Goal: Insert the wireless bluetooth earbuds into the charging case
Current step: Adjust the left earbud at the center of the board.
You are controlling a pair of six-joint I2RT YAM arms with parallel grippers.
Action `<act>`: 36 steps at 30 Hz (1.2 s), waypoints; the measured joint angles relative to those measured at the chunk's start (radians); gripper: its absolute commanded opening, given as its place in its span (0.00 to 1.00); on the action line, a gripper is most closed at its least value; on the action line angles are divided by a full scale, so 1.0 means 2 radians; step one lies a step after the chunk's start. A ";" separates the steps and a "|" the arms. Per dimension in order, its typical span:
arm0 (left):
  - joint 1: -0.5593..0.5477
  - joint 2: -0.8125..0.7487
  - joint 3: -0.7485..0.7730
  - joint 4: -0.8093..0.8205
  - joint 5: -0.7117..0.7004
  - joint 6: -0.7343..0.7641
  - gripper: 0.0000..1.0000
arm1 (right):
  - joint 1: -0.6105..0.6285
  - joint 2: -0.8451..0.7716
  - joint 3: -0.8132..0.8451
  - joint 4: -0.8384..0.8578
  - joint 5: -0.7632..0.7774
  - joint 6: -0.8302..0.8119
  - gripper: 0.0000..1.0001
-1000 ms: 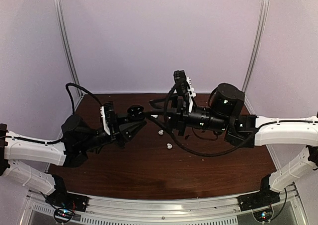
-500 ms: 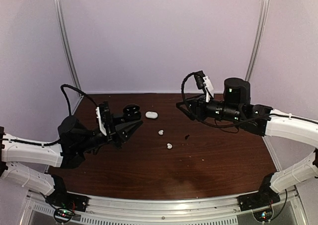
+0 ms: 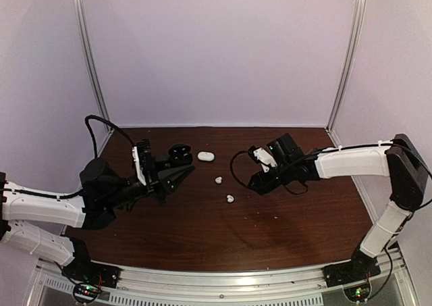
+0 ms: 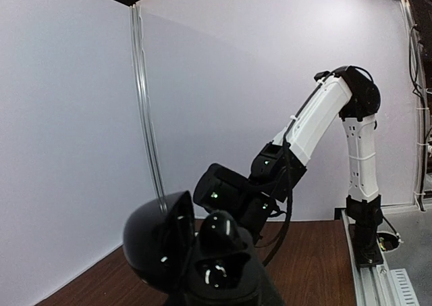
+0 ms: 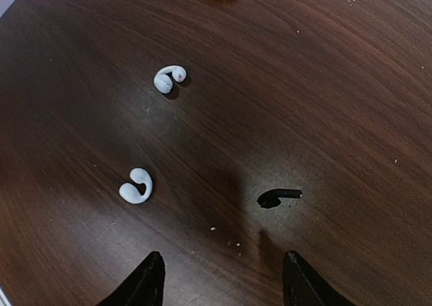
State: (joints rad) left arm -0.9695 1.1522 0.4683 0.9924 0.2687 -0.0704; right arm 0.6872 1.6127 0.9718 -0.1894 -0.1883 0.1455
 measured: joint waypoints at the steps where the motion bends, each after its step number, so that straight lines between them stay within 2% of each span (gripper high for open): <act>1: 0.000 0.000 0.000 0.000 0.000 0.000 0.01 | -0.002 0.018 0.013 -0.009 0.003 -0.016 0.60; 6: 0.000 0.000 0.000 -0.004 0.000 0.000 0.01 | -0.020 0.070 0.060 -0.042 0.029 -0.084 0.60; 15: 0.000 0.007 0.000 -0.011 0.003 0.000 0.01 | -0.035 0.119 0.098 -0.081 0.045 -0.149 0.57; 29: 0.000 0.010 0.000 -0.012 0.004 0.001 0.01 | -0.036 0.174 0.137 -0.090 0.044 -0.176 0.49; 36: 0.000 0.010 0.000 -0.012 0.005 0.001 0.00 | -0.040 0.193 0.162 -0.088 0.044 -0.179 0.36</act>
State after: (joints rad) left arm -0.9691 1.1717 0.4686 0.9684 0.2779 -0.0692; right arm 0.6079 1.9980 1.2949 -0.3660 -0.1001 -0.2127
